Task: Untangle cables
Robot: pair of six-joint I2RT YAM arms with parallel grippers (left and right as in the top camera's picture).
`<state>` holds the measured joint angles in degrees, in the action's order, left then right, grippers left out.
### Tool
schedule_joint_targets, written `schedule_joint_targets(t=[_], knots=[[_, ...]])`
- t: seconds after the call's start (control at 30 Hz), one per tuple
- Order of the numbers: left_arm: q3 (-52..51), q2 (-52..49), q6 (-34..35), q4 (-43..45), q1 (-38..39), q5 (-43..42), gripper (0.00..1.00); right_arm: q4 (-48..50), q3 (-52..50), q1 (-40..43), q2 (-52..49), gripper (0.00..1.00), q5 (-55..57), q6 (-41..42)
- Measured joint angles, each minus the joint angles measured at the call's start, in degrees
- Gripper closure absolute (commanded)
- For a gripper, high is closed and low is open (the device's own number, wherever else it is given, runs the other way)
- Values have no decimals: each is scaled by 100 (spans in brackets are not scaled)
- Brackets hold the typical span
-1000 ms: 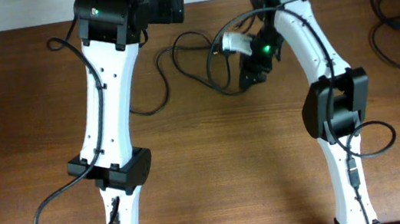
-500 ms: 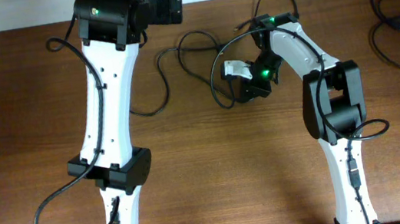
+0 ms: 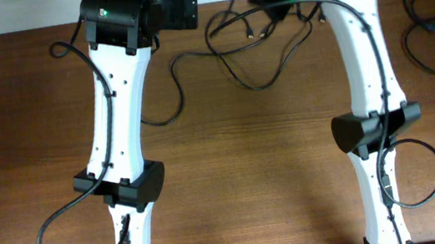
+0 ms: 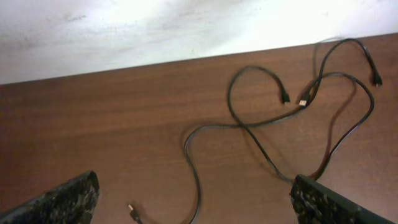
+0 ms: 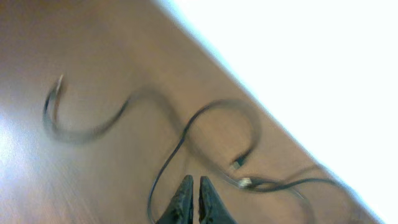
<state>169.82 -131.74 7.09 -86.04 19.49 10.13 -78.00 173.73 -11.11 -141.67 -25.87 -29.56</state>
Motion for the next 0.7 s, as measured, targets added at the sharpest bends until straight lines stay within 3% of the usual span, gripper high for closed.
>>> schedule_joint_targets(t=[0.07,0.23,0.43,0.53,0.57,0.6,0.63,0.67,0.7], knots=[[-2,2,0,-44,0,0,1,361,498,52,313,96,411,1091],[-2,0,0,-190,0,0,1,184,505,264,584,96,713,1908],[-4,2,0,-144,0,0,1,205,-1091,-105,299,96,815,2065],[-4,0,0,-138,0,2,1,686,-2188,-369,273,96,833,2028],[-4,2,0,-138,-2,4,1,857,-2608,-450,271,92,841,2011],[-4,0,0,-138,-4,15,1,1099,-3097,-518,251,66,848,2006],[-4,2,-2,-138,-7,35,1,1322,-3442,-549,254,50,852,1980],[-4,2,0,-144,-7,44,1,1449,-3748,-564,254,16,852,1947],[-4,0,0,-142,-7,44,1,1456,-4118,-566,247,1,874,1851]])
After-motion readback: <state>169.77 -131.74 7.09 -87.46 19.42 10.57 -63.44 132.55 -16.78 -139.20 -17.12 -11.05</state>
